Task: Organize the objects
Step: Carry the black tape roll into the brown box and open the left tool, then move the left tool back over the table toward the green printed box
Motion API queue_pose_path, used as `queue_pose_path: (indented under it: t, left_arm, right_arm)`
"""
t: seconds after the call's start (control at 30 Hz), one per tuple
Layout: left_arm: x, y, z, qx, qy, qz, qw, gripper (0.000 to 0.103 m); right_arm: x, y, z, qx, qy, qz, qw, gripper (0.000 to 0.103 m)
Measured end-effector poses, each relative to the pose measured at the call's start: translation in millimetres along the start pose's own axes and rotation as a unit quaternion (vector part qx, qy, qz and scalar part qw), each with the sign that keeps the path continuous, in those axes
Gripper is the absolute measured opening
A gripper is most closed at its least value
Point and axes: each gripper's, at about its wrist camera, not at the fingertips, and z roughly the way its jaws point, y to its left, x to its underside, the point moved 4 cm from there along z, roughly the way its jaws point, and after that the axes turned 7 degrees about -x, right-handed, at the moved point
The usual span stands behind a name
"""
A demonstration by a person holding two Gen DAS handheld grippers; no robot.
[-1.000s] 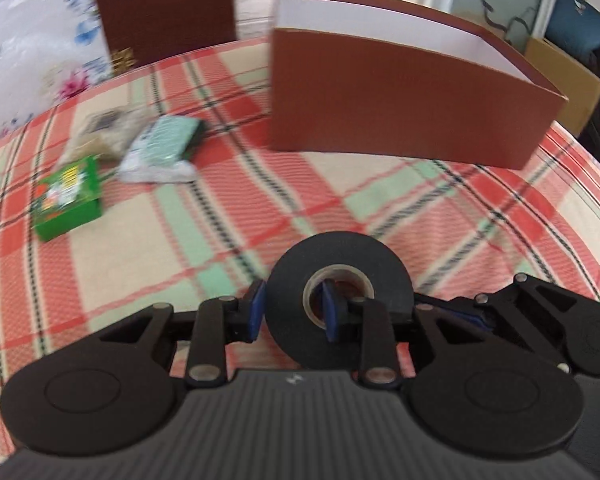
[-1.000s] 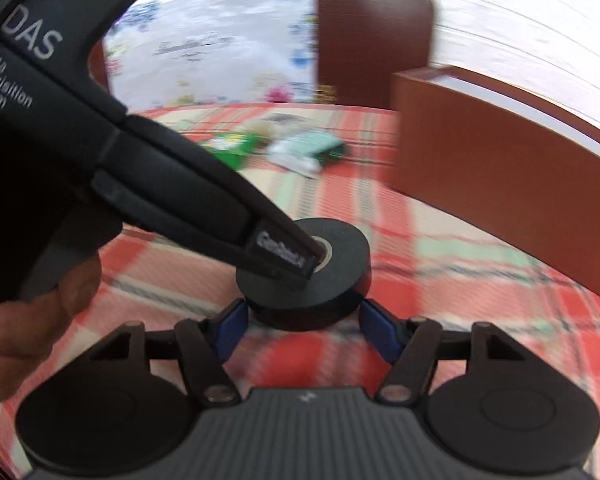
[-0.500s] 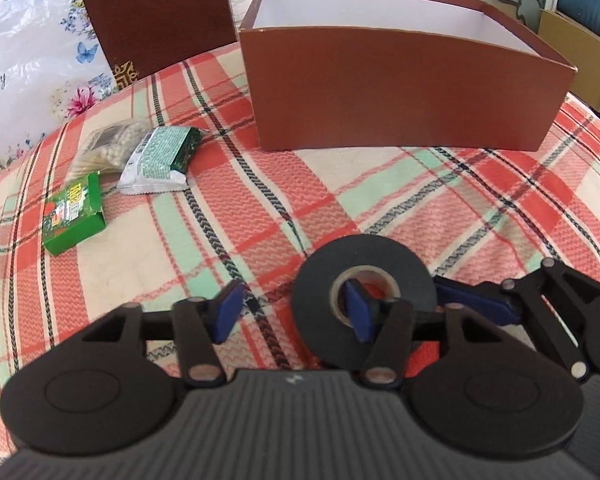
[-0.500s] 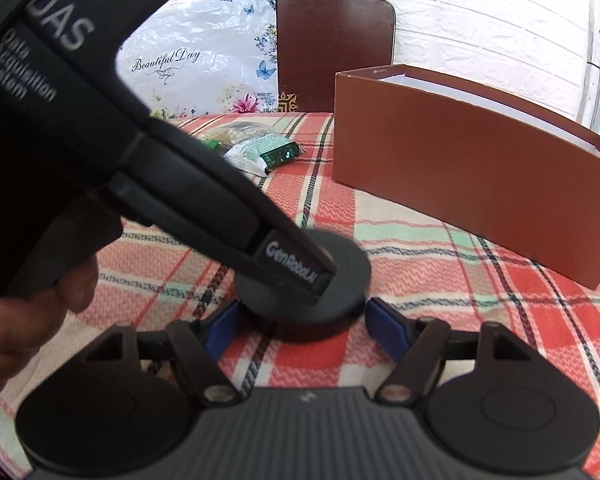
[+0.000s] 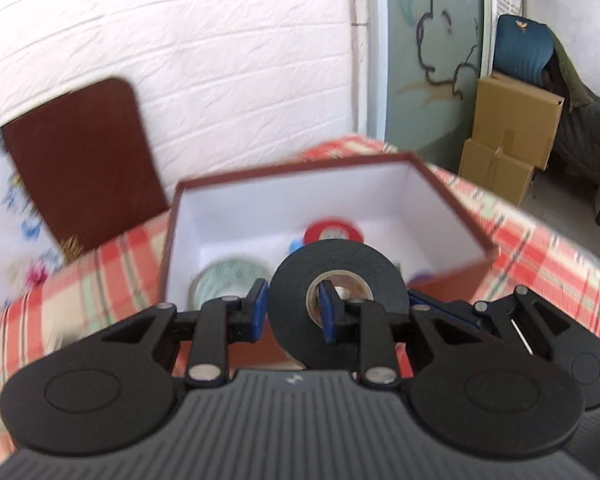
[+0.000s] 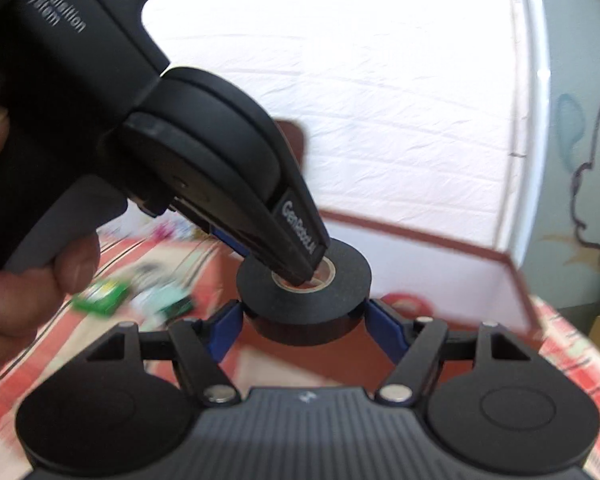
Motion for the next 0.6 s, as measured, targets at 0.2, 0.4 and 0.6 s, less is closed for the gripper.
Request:
queue_pose_path:
  t: [0.2,0.4,0.6]
  left_arm:
    - [-30,-18,45,0.013,0.011,-0.013,0.9998,0.030]
    - [-27,-25,75,-0.005,0.046,-0.026,0.9986,0.031]
    - [-12,-19,45,-0.027,0.021,-0.015,0.9993,0.039]
  right_arm:
    - [-9,-39,41,0.033,0.004,-0.002,0.999,0.069]
    - [-5,-65,79,0.064,0.005,0.029,0.998,0.079]
    - [5,-60,65,0.067,-0.011,0.059,0.996,0.076]
